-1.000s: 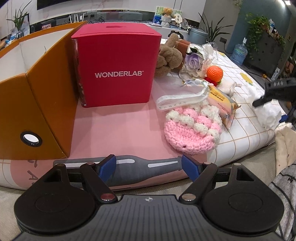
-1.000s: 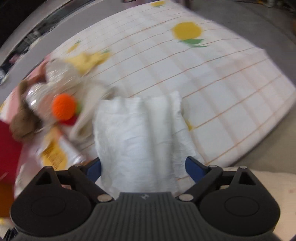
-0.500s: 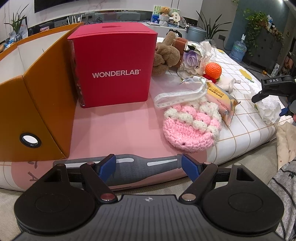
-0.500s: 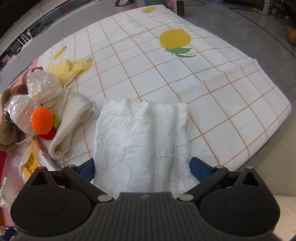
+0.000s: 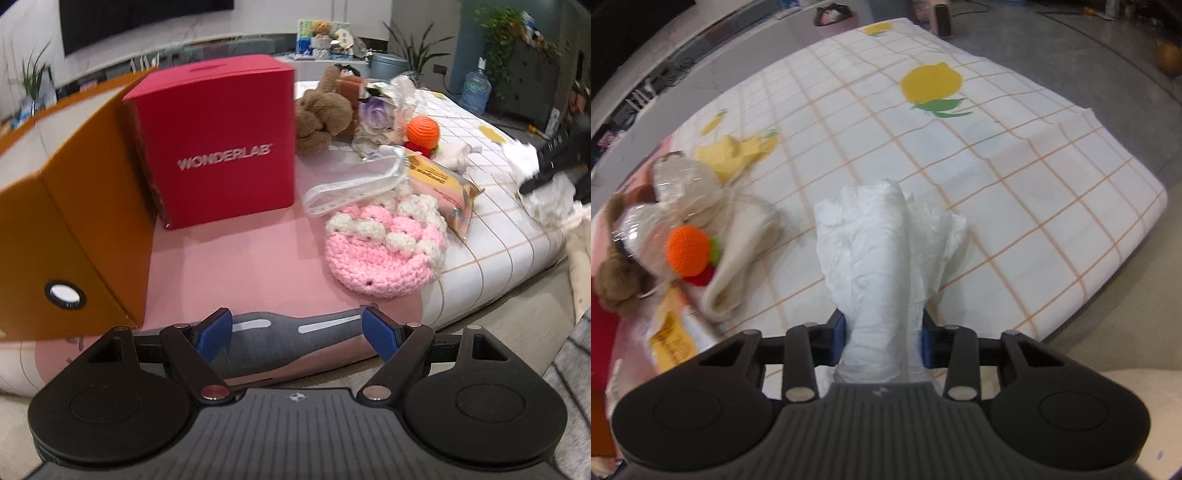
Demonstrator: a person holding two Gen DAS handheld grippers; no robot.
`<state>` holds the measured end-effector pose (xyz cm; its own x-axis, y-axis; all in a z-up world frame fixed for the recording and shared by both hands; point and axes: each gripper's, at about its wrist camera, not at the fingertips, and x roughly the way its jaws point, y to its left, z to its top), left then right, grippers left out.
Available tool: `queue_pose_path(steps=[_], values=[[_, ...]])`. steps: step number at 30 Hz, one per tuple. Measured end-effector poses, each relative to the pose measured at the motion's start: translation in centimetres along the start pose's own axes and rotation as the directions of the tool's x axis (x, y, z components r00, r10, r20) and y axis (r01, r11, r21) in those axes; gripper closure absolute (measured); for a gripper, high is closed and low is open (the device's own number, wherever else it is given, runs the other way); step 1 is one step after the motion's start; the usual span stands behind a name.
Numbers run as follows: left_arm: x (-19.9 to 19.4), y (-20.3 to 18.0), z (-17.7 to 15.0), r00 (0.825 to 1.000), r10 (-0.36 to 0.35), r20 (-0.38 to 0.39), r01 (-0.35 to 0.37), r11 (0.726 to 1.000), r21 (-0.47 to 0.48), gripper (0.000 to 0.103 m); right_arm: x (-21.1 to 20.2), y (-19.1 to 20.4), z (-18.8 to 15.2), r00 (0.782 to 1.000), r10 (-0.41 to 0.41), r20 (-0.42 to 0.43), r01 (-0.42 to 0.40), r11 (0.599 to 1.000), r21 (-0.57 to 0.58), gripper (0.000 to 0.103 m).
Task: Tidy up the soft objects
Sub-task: 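Close the right gripper on the white cloth and lift it, then close the left gripper on the pink crocheted hat and lift it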
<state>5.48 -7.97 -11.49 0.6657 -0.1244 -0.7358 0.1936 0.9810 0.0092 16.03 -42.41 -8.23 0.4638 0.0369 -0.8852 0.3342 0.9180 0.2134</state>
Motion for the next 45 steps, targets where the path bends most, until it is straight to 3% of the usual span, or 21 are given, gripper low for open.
queue_pose_path(steps=[8, 11, 19, 27, 35, 40, 45], values=[[-1.2, -2.2, 0.3, 0.989, -0.077, 0.127, 0.065, 0.994, 0.093, 0.007, -0.7, 3.3, -1.2, 0.999, 0.043, -0.002, -0.043, 0.990, -0.133, 0.060], [-0.3, -3.5, 1.0, 0.990, -0.070, 0.121, 0.055, 0.991, 0.119, 0.005, -0.4, 3.8, -1.5, 0.999, 0.037, -0.018, -0.039, 0.985, -0.168, 0.060], [2.0, -4.0, 3.2, 0.987, -0.123, 0.106, 0.116, 0.991, 0.069, 0.000, -0.2, 3.4, -1.4, 0.996, 0.074, -0.039, -0.080, 0.983, -0.168, 0.060], [3.5, -3.3, 2.7, 0.983, -0.166, 0.082, 0.164, 0.986, 0.032, 0.000, 0.3, 4.0, -1.4, 0.996, 0.067, -0.057, -0.077, 0.978, -0.196, 0.057], [3.3, -4.9, 2.0, 0.991, -0.092, 0.101, 0.082, 0.992, 0.099, 0.000, 0.1, 4.1, -1.5, 0.997, 0.061, -0.057, -0.071, 0.976, -0.205, 0.054], [3.2, -4.6, 2.3, 0.992, -0.086, 0.096, 0.080, 0.995, 0.065, 0.013, 0.1, 4.2, -1.6, 0.997, 0.058, -0.056, -0.069, 0.975, -0.212, 0.054], [3.1, -4.5, 1.9, 0.989, -0.089, 0.118, 0.082, 0.994, 0.068, 0.017, 0.1, 4.1, -1.6, 0.997, 0.058, -0.056, -0.068, 0.975, -0.212, 0.054]])
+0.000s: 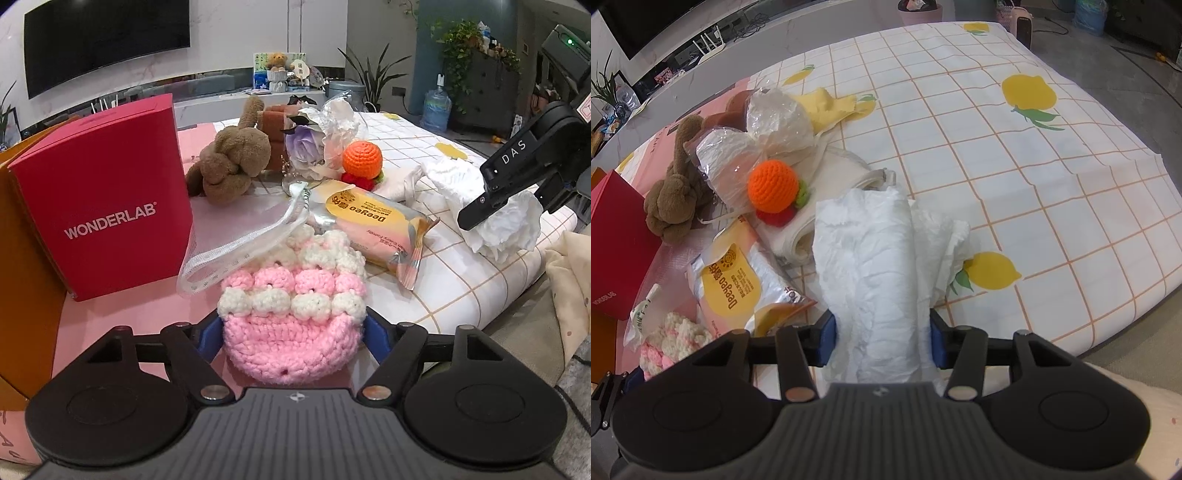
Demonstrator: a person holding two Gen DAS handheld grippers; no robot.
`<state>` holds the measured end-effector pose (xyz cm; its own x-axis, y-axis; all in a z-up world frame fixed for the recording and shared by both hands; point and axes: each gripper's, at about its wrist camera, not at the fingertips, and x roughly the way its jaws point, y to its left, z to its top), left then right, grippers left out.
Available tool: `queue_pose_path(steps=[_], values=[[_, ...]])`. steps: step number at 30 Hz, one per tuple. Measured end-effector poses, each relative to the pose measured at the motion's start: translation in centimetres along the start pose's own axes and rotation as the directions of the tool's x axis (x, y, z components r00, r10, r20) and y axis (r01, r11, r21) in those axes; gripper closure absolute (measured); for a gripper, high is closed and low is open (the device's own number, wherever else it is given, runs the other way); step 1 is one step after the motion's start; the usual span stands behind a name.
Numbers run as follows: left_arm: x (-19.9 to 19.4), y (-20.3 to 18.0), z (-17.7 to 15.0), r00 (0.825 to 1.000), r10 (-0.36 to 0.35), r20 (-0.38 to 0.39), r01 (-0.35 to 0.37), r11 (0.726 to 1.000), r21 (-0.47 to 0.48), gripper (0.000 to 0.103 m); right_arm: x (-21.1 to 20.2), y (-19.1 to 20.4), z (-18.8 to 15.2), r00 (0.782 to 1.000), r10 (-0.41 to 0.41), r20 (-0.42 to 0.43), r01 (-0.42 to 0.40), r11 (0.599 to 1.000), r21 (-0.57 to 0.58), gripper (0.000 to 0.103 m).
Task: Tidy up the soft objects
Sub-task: 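Close the left gripper on the pink crocheted hat and lift it, then carry the pink hat with the left tool while the right tool carries the cloth to the box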
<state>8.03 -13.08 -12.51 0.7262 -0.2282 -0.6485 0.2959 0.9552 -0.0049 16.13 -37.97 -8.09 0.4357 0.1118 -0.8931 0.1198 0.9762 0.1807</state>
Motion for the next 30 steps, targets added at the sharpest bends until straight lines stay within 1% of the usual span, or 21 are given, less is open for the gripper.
queue_pose_path(steps=[5, 6, 7, 10, 12, 15, 18, 21, 23, 24, 25, 26, 30], values=[[-0.2, -0.2, -0.4, 0.999, 0.024, 0.028, -0.024, 1.000, -0.009, 0.018, 0.0, 0.0, 0.0, 1.000, 0.001, -0.001, -0.001, 1.000, -0.004, 0.053], [-0.3, -0.3, -0.5, 0.999, 0.036, 0.034, -0.036, 0.999, -0.003, 0.023, 0.0, 0.0, 0.0, 1.000, 0.002, -0.001, -0.002, 1.000, -0.003, 0.053], [-0.4, -0.4, -0.5, 0.998, 0.047, 0.039, -0.047, 0.999, 0.003, 0.031, 0.0, 0.0, 0.0, 1.000, 0.002, -0.001, -0.002, 1.000, -0.003, 0.053], [-0.9, -0.7, -0.5, 0.997, 0.051, 0.055, -0.053, 0.998, 0.031, 0.037, 0.0, 0.0, 0.0, 1.000, 0.010, -0.001, -0.010, 1.000, -0.006, 0.053], [-1.1, -0.5, -0.4, 0.998, 0.042, 0.057, -0.043, 0.999, 0.017, 0.039, 0.0, 0.1, 0.0, 1.000, 0.017, -0.003, -0.017, 1.000, -0.009, 0.055], [-1.5, -0.1, -0.3, 0.997, 0.037, 0.062, -0.036, 0.999, -0.010, 0.042, -0.2, 0.3, -0.1, 1.000, 0.025, 0.009, -0.025, 1.000, -0.015, 0.060], [-2.2, -0.5, -0.5, 0.996, 0.051, 0.078, -0.052, 0.999, 0.010, 0.045, -0.5, 0.1, -0.1, 1.000, 0.022, 0.019, -0.022, 1.000, -0.009, 0.060], [-2.8, -0.8, -0.4, 0.997, 0.016, 0.075, -0.018, 0.999, 0.031, 0.047, -1.2, 0.1, -0.2, 0.999, 0.011, 0.051, -0.011, 1.000, 0.001, 0.062], [-3.3, -0.8, -0.2, 0.998, -0.003, 0.070, 0.002, 1.000, 0.022, 0.047, -2.0, 0.3, -0.3, 0.997, 0.015, 0.073, -0.015, 1.000, -0.001, 0.062], [-3.6, -0.8, -0.1, 0.997, -0.025, 0.070, 0.024, 1.000, 0.014, 0.047, -2.9, 0.7, -0.6, 0.996, 0.009, 0.093, -0.008, 1.000, -0.010, 0.062], [-4.1, -0.7, 0.1, 0.996, -0.054, 0.074, 0.054, 0.999, 0.009, 0.047, -2.9, 0.7, -0.6, 0.996, 0.009, 0.093, -0.008, 1.000, -0.010, 0.062], [-4.4, -0.7, 0.2, 0.994, -0.068, 0.081, 0.068, 0.998, 0.009, 0.047, -3.4, 1.0, -0.8, 0.994, 0.005, 0.108, -0.003, 1.000, -0.016, 0.062], [-6.3, -0.5, 0.8, 0.990, -0.053, 0.130, 0.052, 0.999, 0.007, 0.047, -5.0, 2.2, -1.5, 0.990, 0.018, 0.140, -0.013, 0.999, -0.035, 0.061]])
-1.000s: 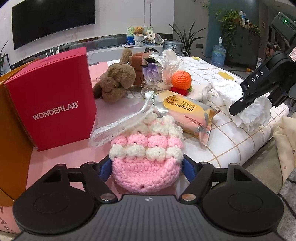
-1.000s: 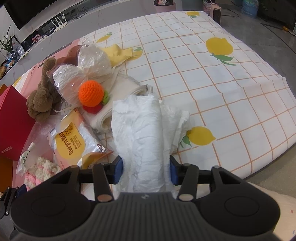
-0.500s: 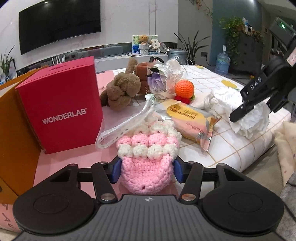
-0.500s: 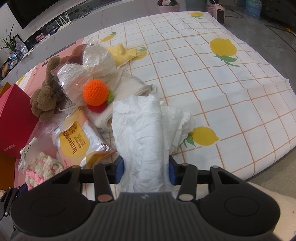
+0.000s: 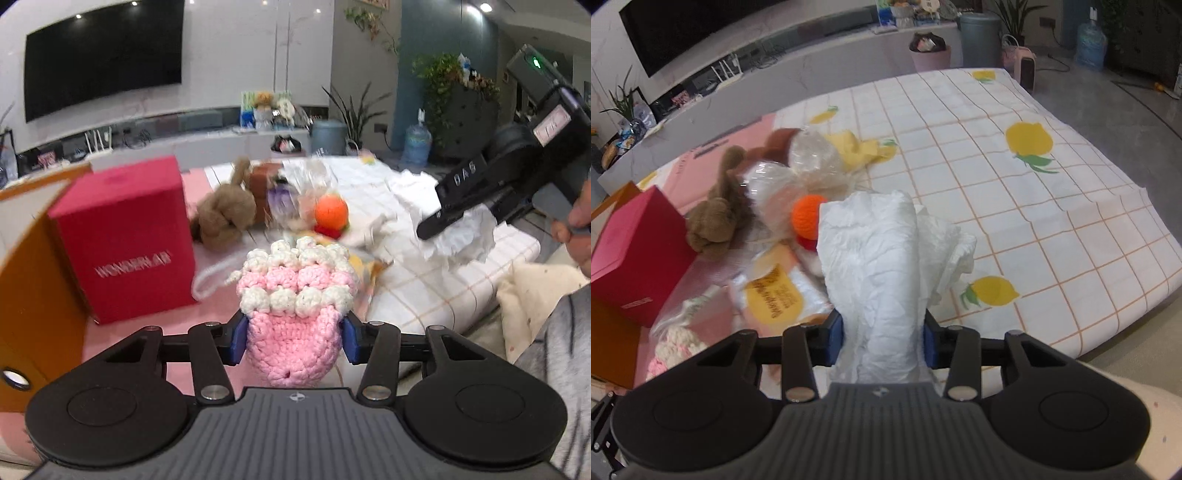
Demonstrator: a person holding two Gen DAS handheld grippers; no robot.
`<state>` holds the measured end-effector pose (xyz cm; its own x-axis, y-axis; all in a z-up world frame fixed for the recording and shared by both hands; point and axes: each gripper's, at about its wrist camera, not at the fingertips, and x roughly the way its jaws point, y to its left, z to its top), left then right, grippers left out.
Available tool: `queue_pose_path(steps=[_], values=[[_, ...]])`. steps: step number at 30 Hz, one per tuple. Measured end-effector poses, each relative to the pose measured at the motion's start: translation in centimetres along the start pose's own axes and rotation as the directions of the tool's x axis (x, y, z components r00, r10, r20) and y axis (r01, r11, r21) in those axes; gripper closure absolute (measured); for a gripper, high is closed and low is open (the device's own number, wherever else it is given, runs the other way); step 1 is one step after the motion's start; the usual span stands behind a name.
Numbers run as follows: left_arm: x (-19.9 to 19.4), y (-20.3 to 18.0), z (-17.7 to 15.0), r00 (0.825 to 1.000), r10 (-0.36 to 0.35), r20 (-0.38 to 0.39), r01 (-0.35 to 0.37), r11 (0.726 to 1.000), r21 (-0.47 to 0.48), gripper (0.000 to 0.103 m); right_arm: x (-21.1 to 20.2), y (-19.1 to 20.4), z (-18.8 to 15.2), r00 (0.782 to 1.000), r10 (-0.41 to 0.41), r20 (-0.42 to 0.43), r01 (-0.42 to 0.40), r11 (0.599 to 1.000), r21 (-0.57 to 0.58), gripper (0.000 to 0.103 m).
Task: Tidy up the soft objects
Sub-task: 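Carry the pink hat with the left tool while the right tool carries the cloth to the box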
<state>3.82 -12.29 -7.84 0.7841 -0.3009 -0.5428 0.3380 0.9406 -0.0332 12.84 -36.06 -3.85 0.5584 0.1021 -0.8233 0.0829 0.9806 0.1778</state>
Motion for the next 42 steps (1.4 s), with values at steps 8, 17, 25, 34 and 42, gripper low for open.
queue_pose_path(steps=[8, 17, 25, 34, 42], values=[[-3.7, 2.0, 3.2, 0.996, 0.026, 0.080, -0.020, 0.997, -0.081, 0.047, -4.7, 3.2, -1.4, 0.993, 0.077, 0.091, -0.077, 0.997, -0.007, 0.061], [-7.6, 7.3, 7.4, 0.981, 0.120, 0.151, -0.087, 0.974, -0.209, 0.047, -11.2, 11.6, -1.3, 0.963, 0.156, 0.218, -0.123, 0.980, -0.158, 0.067], [-11.3, 15.6, 9.8, 0.935, 0.313, 0.168, -0.248, 0.914, -0.323, 0.047, -13.3, 21.6, -0.8, 0.920, 0.297, 0.255, -0.214, 0.927, -0.307, 0.083], [-10.9, 22.6, 7.7, 0.918, 0.388, 0.082, -0.328, 0.859, -0.394, 0.047, -12.3, 30.3, -1.2, 0.868, 0.448, 0.212, -0.349, 0.856, -0.382, 0.083], [-6.8, 26.1, 6.2, 0.917, 0.397, -0.043, -0.381, 0.837, -0.392, 0.047, -14.6, 35.1, -0.7, 0.785, 0.570, 0.241, -0.430, 0.783, -0.450, 0.082]])
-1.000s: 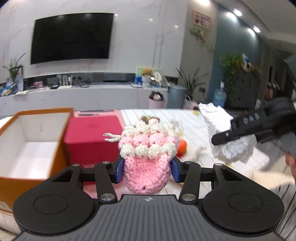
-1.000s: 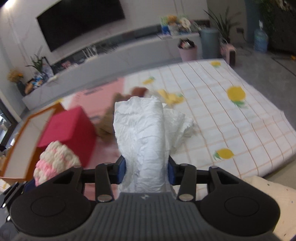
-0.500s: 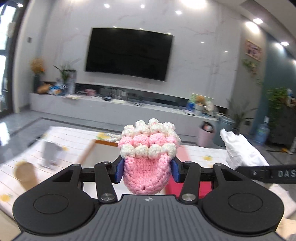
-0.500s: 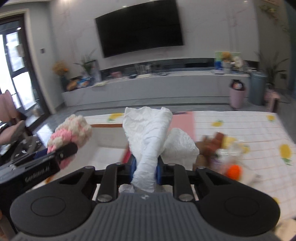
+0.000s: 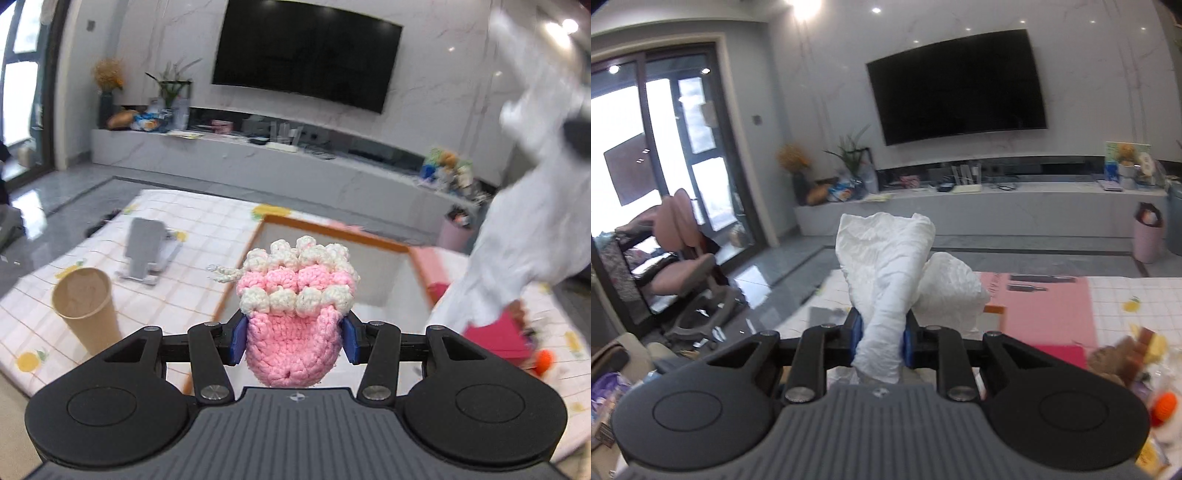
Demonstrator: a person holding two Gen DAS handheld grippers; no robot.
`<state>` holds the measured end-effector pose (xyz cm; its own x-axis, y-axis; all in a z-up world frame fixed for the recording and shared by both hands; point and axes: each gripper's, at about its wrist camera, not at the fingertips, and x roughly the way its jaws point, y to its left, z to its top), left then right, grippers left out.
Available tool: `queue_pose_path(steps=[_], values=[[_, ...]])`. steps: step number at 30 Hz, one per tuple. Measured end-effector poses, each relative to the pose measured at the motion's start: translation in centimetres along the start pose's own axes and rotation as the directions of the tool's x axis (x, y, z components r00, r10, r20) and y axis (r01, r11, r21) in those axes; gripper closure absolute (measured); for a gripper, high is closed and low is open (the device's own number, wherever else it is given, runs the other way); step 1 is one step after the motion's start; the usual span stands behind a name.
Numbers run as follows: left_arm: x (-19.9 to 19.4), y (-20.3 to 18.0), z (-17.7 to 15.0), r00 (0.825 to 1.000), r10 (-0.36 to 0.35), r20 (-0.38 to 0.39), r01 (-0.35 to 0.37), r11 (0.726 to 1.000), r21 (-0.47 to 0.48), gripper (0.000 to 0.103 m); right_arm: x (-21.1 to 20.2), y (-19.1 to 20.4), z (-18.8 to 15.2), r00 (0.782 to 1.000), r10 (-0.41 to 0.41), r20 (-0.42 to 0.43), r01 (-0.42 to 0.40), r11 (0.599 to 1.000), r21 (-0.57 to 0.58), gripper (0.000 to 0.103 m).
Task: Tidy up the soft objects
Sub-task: 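Carry the pink hat with the left tool while the right tool carries the cloth to the box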
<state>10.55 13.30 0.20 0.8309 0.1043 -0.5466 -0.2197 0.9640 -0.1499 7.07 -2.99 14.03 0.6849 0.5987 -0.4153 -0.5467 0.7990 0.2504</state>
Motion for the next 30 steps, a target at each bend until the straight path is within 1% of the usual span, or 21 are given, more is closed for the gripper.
queue_pose_path(steps=[1, 4, 6, 8, 9, 10, 12, 13, 16, 17, 18, 20, 23, 26, 30], values=[[-0.1, 0.7, -0.5, 1.000, 0.022, -0.006, -0.022, 1.000, 0.012, 0.046, 0.3, 0.2, 0.0, 1.000, 0.010, -0.001, -0.010, 1.000, 0.000, 0.082], [1.1, 1.0, -1.4, 0.995, 0.076, -0.068, -0.073, 0.997, 0.038, 0.044, 1.6, 0.4, -0.6, 0.999, 0.035, -0.021, -0.035, 0.999, -0.001, 0.081], [1.6, 1.0, -2.0, 0.990, 0.101, -0.097, -0.096, 0.994, 0.056, 0.041, 3.0, 0.1, -1.4, 0.996, 0.062, -0.067, -0.062, 0.998, -0.004, 0.081], [1.5, 0.5, -2.3, 0.986, 0.119, -0.119, -0.107, 0.989, 0.101, 0.035, 4.6, -0.5, -2.3, 0.991, 0.071, -0.114, -0.071, 0.997, 0.007, 0.081], [1.3, 0.1, -2.4, 0.983, 0.138, -0.123, -0.121, 0.984, 0.134, 0.028, 5.4, -0.8, -2.7, 0.989, 0.071, -0.131, -0.070, 0.997, 0.012, 0.081], [1.1, -0.3, -2.6, 0.980, 0.158, -0.117, -0.137, 0.976, 0.169, 0.024, 6.0, -1.0, -3.0, 0.987, 0.072, -0.145, -0.070, 0.997, 0.019, 0.081], [0.6, -0.9, -2.8, 0.979, 0.172, -0.108, -0.148, 0.968, 0.204, 0.023, 6.8, -1.6, -3.7, 0.983, 0.078, -0.168, -0.074, 0.997, 0.032, 0.081], [0.2, -1.2, -2.8, 0.979, 0.175, -0.106, -0.149, 0.966, 0.213, 0.021, 7.0, -1.9, -3.9, 0.981, 0.083, -0.176, -0.078, 0.996, 0.037, 0.081], [-1.1, -1.6, -2.8, 0.980, 0.182, -0.083, -0.159, 0.960, 0.231, 0.020, 7.6, -2.9, -4.4, 0.978, 0.086, -0.190, -0.077, 0.995, 0.058, 0.081], [-1.8, -1.8, -2.7, 0.982, 0.181, -0.062, -0.162, 0.959, 0.233, 0.019, 7.5, -3.4, -4.6, 0.978, 0.084, -0.193, -0.072, 0.995, 0.068, 0.081], [-2.5, -1.8, -2.5, 0.982, 0.183, -0.037, -0.169, 0.958, 0.232, 0.014, 7.5, -3.8, -4.6, 0.977, 0.081, -0.196, -0.068, 0.995, 0.074, 0.081], [-4.2, -1.7, -1.9, 0.982, 0.186, 0.021, -0.186, 0.958, 0.219, 0.013, 7.4, -4.1, -4.8, 0.977, 0.076, -0.199, -0.061, 0.995, 0.084, 0.081], [-6.2, -0.4, -0.7, 0.980, 0.188, 0.070, -0.197, 0.967, 0.159, 0.013, 7.5, -4.1, -4.8, 0.976, 0.080, -0.201, -0.062, 0.993, 0.096, 0.081], [-7.0, 1.1, -0.1, 0.972, 0.219, 0.081, -0.227, 0.969, 0.100, 0.013, 7.9, -3.6, -4.4, 0.975, 0.095, -0.199, -0.077, 0.992, 0.096, 0.081], [-6.5, 3.3, -0.2, 0.959, 0.277, 0.064, -0.281, 0.957, 0.072, 0.013, 8.8, -1.9, -4.0, 0.969, 0.137, -0.203, -0.118, 0.988, 0.103, 0.081]])
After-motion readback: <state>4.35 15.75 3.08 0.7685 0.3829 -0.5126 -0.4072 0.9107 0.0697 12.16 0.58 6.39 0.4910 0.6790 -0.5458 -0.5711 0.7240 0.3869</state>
